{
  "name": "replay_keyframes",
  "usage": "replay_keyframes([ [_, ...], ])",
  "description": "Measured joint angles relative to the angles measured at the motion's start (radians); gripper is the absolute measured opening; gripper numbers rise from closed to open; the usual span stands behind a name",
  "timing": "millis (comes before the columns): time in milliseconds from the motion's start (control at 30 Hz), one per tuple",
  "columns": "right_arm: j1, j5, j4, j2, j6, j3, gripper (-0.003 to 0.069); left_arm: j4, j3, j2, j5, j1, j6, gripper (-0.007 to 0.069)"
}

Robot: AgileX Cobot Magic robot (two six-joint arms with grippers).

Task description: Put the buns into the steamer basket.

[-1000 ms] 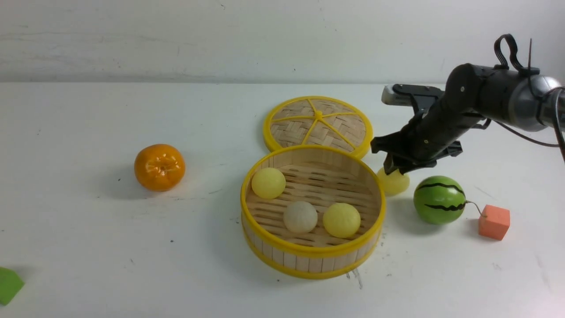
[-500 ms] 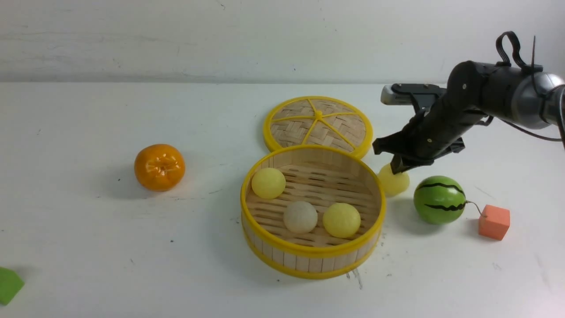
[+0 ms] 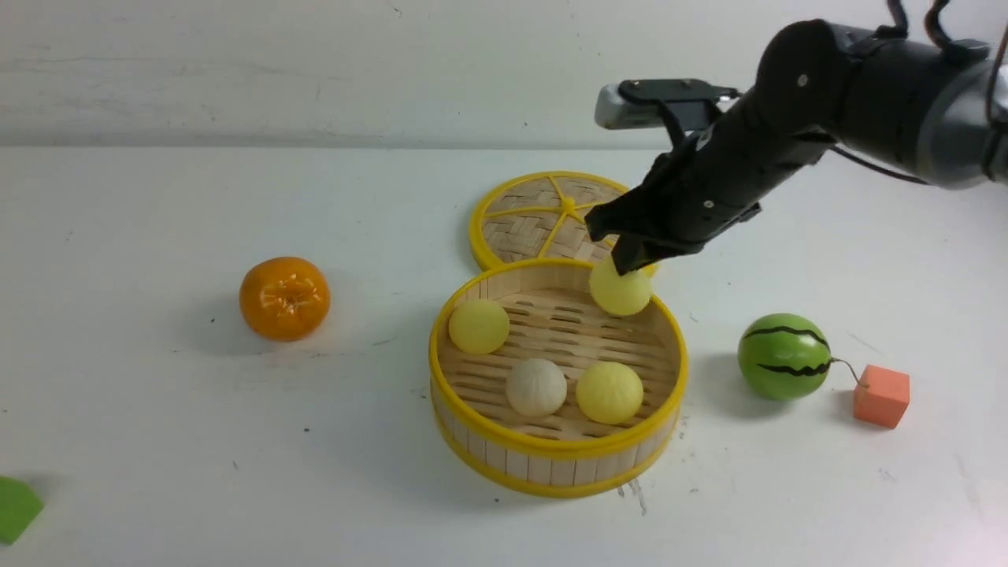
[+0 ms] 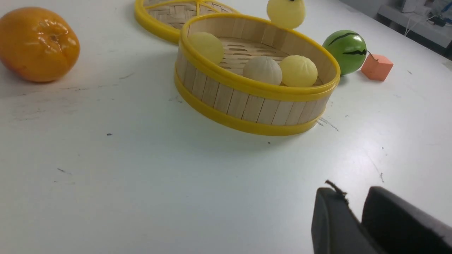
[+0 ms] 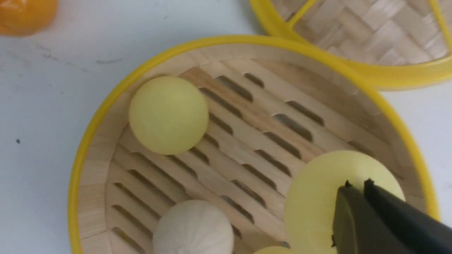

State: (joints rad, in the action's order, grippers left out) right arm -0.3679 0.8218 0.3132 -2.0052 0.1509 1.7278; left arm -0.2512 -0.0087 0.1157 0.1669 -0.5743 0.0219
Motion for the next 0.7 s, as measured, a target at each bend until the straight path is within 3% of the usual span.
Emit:
replay_keyframes([
  [167, -0.043, -0.059, 0.003, -0.076, -0.013, 0.000, 0.0023, 0.000, 0.000, 0.000, 0.000, 0.000, 0.000, 0.0134],
  [333, -0.051, -0.115, -0.002, -0.120, -0.034, 0.000, 0.0095, 0.000, 0.000, 0.000, 0.000, 0.000, 0.000, 0.0133],
  [467, -0.051, -0.140, -0.004, -0.116, -0.043, 0.000, 0.0297, 0.000, 0.000, 0.000, 0.000, 0.000, 0.000, 0.0133],
  [533, -0.051, -0.123, -0.004, -0.104, -0.047, 0.000, 0.0360, 0.000, 0.000, 0.000, 0.000, 0.000, 0.000, 0.0134],
  [600, -0.051, -0.053, -0.004, -0.040, -0.058, 0.000, 0.0468, 0.000, 0.000, 0.000, 0.000, 0.000, 0.000, 0.0135],
  [700, -0.051, 0.040, -0.014, 0.037, -0.073, -0.001, 0.0490, 0.000, 0.000, 0.000, 0.000, 0.000, 0.000, 0.0138],
])
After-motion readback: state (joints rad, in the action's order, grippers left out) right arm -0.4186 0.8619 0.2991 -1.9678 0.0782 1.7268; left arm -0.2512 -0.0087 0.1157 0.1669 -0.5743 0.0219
